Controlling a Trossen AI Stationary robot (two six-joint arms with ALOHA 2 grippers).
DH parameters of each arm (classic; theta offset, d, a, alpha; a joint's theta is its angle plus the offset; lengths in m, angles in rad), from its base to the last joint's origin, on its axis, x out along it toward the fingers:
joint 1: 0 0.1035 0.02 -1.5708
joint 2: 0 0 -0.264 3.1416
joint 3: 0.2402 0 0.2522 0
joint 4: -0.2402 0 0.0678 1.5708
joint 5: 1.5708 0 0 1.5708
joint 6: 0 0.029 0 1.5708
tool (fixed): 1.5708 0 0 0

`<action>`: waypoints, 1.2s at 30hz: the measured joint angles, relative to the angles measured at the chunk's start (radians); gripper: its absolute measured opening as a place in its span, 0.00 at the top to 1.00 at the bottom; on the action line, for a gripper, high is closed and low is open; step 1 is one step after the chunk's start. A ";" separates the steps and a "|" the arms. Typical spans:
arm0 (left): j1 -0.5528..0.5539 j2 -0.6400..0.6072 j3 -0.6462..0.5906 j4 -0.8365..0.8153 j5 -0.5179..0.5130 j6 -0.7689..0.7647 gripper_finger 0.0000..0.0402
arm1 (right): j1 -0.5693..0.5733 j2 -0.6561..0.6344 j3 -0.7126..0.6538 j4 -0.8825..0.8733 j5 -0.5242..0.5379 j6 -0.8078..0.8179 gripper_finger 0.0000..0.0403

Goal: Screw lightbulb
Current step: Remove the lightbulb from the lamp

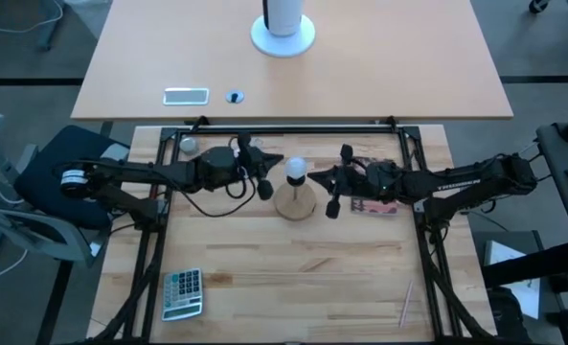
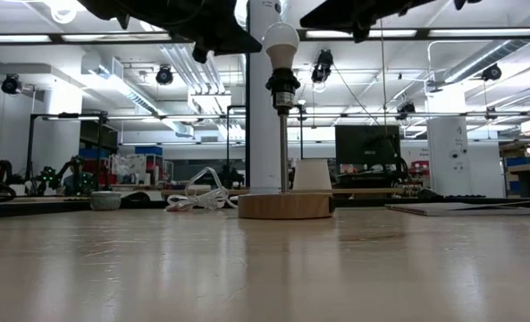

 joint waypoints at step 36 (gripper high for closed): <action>-0.033 -0.044 0.000 -0.092 -0.013 -0.029 1.00 | 0.037 0.013 0.000 -0.003 0.125 -0.022 0.99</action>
